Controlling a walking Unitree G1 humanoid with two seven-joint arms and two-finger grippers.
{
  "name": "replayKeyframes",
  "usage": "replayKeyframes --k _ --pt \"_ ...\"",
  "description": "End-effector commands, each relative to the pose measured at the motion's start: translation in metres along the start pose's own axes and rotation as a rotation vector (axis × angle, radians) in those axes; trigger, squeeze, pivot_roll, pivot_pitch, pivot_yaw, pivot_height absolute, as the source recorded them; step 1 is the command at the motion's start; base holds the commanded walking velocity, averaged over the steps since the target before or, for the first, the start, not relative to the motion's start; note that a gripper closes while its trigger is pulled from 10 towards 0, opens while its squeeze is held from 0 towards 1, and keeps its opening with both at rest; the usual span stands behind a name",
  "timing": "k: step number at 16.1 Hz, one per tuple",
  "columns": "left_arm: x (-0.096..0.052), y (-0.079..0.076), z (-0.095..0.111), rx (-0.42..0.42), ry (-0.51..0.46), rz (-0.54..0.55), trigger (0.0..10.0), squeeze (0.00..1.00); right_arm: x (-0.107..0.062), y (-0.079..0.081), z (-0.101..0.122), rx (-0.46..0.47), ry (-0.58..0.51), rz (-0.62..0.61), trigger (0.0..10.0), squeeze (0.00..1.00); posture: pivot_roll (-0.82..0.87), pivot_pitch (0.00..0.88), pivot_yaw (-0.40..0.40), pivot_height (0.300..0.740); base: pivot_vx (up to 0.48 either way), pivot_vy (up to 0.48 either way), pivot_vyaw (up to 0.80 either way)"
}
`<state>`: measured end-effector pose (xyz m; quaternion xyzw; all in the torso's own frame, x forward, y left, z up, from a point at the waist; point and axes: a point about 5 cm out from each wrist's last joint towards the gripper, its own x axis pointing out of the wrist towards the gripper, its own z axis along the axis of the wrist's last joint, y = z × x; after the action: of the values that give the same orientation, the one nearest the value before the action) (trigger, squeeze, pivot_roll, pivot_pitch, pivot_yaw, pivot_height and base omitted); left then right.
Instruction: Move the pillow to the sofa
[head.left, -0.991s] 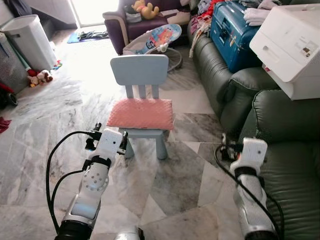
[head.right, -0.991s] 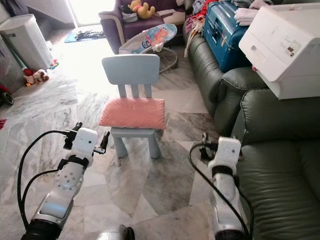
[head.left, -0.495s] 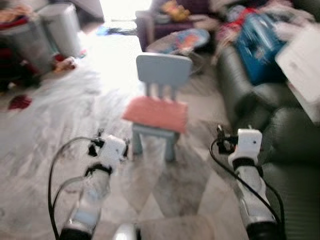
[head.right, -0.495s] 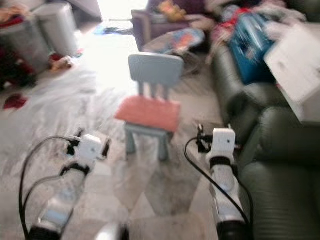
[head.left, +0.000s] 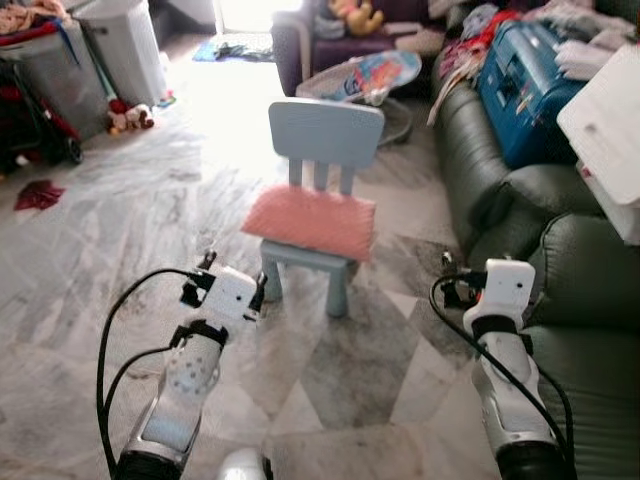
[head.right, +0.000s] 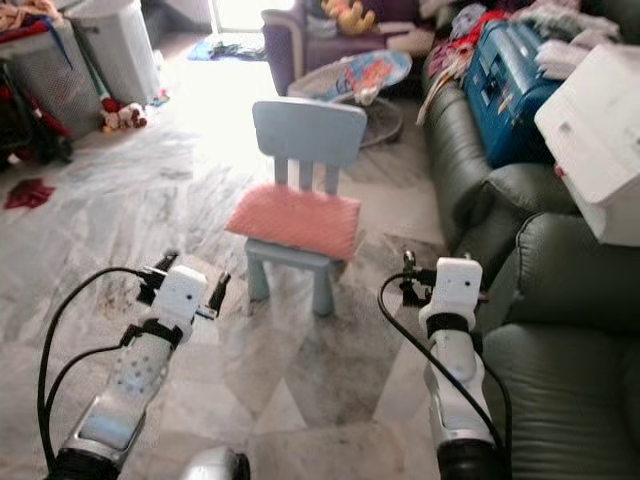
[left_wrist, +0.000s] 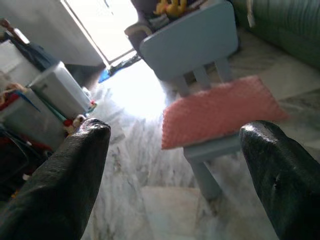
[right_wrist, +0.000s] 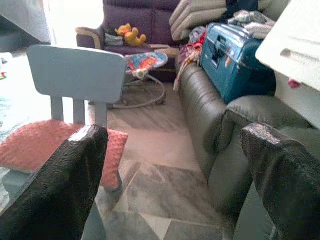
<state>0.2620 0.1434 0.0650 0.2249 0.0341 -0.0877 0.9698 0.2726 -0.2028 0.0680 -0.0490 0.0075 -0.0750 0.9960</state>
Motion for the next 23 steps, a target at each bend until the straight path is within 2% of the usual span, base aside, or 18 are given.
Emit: replayKeyframes --k 1,5,8,11,16,18,23 --pt "0.004 0.009 0.004 0.006 -0.016 0.024 10.0 0.00 0.009 0.005 0.009 -0.010 -0.029 0.041 10.0 0.00 0.00 0.000 -0.018 0.740 0.266 0.401 0.00" --pt "0.006 0.012 0.008 0.012 -0.034 0.029 10.0 0.00 0.018 0.002 0.018 -0.034 -0.057 0.056 10.0 0.00 0.00 0.000 -0.022 0.740 0.291 0.380 0.00" --pt "0.005 0.010 0.012 -0.037 -0.057 0.040 10.0 0.00 0.018 0.004 0.017 -0.026 -0.046 0.057 10.0 0.00 -0.01 0.000 -0.028 0.740 0.462 0.000 0.00" --pt "0.003 0.005 0.011 -0.049 -0.053 0.033 10.0 0.00 0.015 0.009 0.013 -0.028 -0.038 0.073 10.0 0.00 -0.01 0.000 -0.026 0.740 0.472 0.000 0.00" --pt "0.005 0.005 0.014 -0.047 -0.064 0.027 10.0 0.00 0.017 0.010 0.014 -0.032 -0.037 0.075 10.0 0.00 -0.01 0.000 -0.028 0.740 0.456 0.000 0.00" --pt "0.003 0.004 0.011 -0.067 -0.049 0.027 10.0 0.00 0.020 0.014 0.025 -0.034 -0.076 0.093 10.0 0.00 -0.01 0.000 -0.026 0.740 0.459 0.000 0.00" --pt "0.004 0.004 0.008 -0.108 -0.019 0.029 10.0 0.00 0.019 0.016 0.021 -0.045 -0.063 0.106 10.0 0.00 -0.01 0.000 -0.032 0.740 0.394 0.142 0.00"
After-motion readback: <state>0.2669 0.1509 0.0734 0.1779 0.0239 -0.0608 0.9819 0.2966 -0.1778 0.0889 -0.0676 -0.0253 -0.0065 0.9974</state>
